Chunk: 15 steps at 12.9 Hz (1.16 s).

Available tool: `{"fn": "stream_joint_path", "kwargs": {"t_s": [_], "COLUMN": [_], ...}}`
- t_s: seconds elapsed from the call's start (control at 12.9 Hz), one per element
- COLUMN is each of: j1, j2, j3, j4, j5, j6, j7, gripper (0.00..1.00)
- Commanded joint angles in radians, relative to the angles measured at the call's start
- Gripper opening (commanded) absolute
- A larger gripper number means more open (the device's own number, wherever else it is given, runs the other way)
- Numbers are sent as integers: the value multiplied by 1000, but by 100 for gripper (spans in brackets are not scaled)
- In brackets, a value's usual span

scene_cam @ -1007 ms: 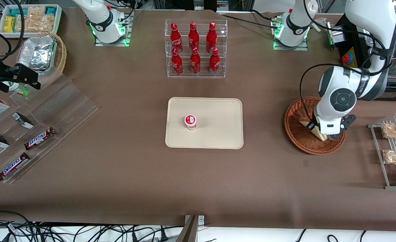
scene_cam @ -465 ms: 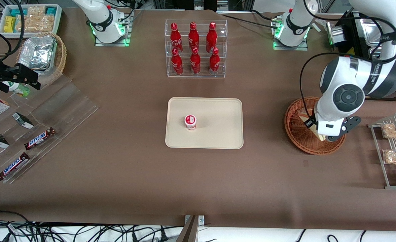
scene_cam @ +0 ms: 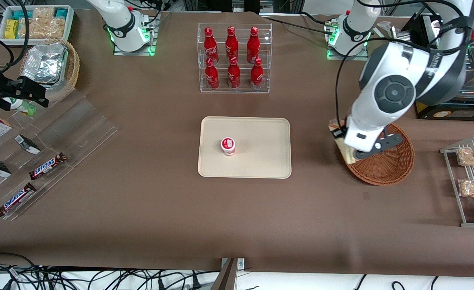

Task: Place sandwich from basket to tray
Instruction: 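Lift the sandwich out of the basket and carry it to the tray, then lower the sandwich onto the tray beside the yogurt cup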

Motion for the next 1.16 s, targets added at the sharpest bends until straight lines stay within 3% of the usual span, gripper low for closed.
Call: {"fn": "stream_joint_path", "kwargs": {"t_s": [0.0, 0.23, 0.46, 0.7, 0.93, 1.08], "j1": [5, 5, 1, -61, -85, -104], "j2": [13, 23, 63, 106, 144, 164], "j3": [-60, -123, -198, -198, -201, -200], "j4": [30, 8, -30, -108, -131, -159], "j5": [-47, -125, -122, -110, 5, 41], "j6": [-1, 132, 268, 441, 479, 525], "j7": [50, 73, 71, 53, -33, -68], "gripper": [43, 43, 43, 43, 43, 43]}}
